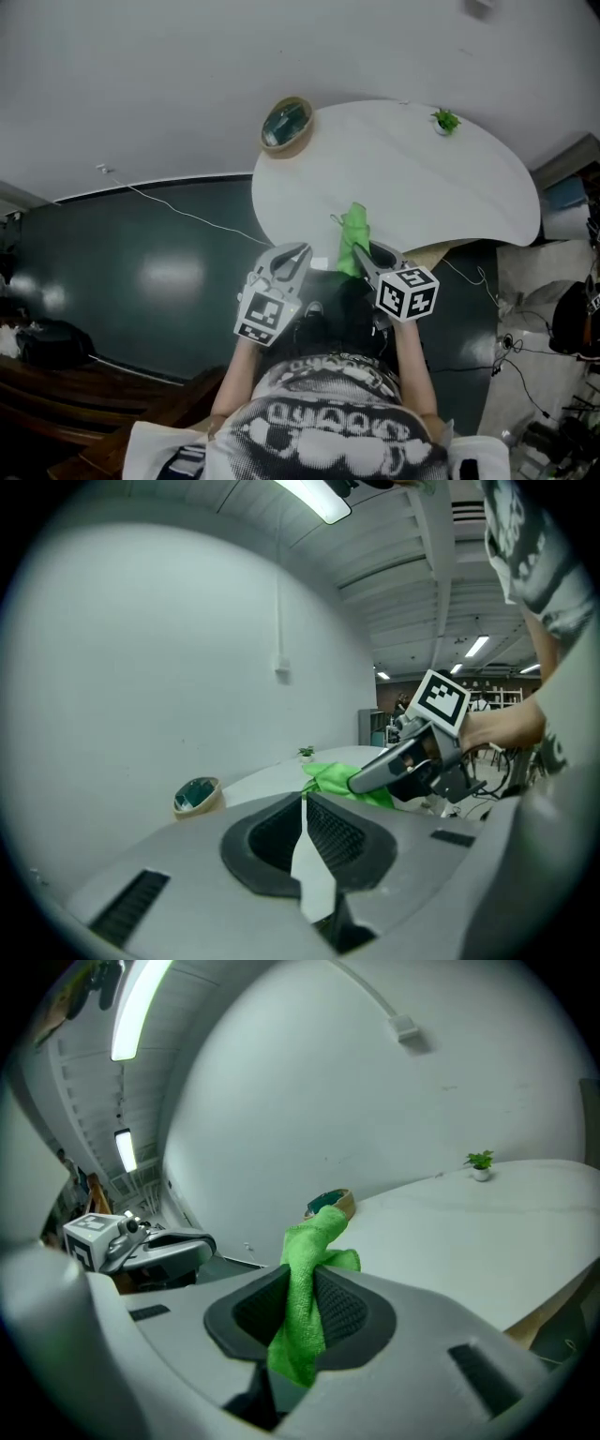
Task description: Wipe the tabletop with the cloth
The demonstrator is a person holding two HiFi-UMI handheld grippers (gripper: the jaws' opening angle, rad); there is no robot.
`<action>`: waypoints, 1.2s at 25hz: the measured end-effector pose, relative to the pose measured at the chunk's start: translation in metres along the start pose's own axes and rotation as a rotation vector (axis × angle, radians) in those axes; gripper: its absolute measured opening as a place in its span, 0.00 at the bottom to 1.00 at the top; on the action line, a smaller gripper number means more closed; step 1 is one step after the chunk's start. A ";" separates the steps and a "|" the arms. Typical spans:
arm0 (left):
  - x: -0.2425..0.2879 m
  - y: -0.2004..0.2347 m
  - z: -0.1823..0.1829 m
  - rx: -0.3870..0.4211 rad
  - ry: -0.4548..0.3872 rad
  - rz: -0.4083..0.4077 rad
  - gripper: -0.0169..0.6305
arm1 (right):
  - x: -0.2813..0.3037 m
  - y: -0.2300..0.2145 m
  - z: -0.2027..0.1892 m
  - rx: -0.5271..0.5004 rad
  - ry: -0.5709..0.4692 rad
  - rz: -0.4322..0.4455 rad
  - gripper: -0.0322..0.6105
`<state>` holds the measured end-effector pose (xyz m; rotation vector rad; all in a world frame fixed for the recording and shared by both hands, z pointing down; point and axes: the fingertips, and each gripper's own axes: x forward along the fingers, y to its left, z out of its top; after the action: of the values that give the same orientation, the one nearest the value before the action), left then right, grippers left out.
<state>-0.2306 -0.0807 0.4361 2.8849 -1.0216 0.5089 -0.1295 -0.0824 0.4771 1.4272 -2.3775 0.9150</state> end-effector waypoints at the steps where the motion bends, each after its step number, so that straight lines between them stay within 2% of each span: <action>1: 0.005 0.004 0.001 -0.001 0.003 0.012 0.05 | 0.007 -0.004 0.005 -0.011 0.007 0.013 0.16; 8: 0.053 0.032 0.010 -0.025 0.030 0.117 0.05 | 0.059 -0.060 0.044 -0.063 0.056 0.086 0.16; 14: 0.107 0.053 0.028 -0.027 0.048 0.213 0.05 | 0.110 -0.120 0.077 -0.058 0.108 0.160 0.16; 20: 0.148 0.055 0.036 -0.074 0.074 0.261 0.05 | 0.162 -0.153 0.096 -0.061 0.174 0.252 0.16; 25: 0.172 0.060 0.042 -0.072 0.107 0.301 0.05 | 0.214 -0.181 0.090 -0.081 0.250 0.285 0.16; 30: 0.193 0.061 0.044 -0.091 0.142 0.315 0.05 | 0.241 -0.234 0.070 -0.110 0.341 0.234 0.16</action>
<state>-0.1147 -0.2518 0.4511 2.5773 -1.4411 0.6516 -0.0427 -0.3761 0.6314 0.8835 -2.3200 0.9745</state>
